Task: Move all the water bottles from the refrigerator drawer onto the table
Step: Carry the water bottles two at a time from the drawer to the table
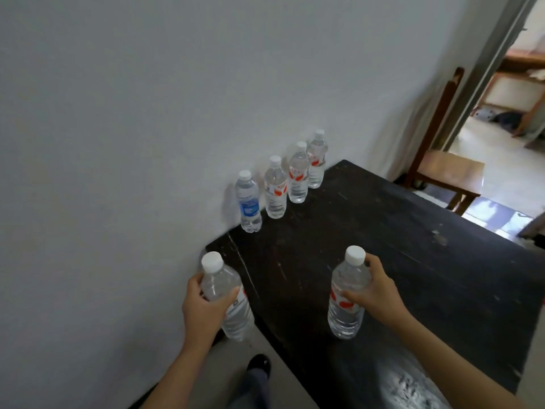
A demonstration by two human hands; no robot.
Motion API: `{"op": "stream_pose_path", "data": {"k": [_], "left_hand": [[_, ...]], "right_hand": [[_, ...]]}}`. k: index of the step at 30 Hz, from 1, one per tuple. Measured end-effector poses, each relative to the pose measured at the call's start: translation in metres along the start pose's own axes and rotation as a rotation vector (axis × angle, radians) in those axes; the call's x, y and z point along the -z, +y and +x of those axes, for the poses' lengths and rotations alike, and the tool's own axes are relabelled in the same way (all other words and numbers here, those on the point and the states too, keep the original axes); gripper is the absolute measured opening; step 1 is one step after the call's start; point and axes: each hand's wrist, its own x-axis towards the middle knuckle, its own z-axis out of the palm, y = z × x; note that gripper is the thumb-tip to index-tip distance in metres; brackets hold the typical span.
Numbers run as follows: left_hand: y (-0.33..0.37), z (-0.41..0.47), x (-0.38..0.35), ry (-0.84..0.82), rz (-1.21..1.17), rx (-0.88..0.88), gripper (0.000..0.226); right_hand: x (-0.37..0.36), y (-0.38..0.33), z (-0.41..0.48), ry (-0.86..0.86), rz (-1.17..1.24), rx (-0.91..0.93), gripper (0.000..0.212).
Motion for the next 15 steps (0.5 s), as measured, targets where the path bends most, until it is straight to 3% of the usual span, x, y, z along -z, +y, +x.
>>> {"op": "stream_pose_path", "data": {"k": [7,15], "left_hand": [[0.011,0.079,-0.066,-0.165,-0.028,-0.035,0.071],[0.024,0.146,-0.123,-0.278,-0.103,-0.044,0.065]], "right_hand": [[0.003,-0.021,0.051,0.141,0.012,-0.029,0.074],[-0.005,-0.056,0.119,0.151,-0.034,-0.048,0.077]]}}
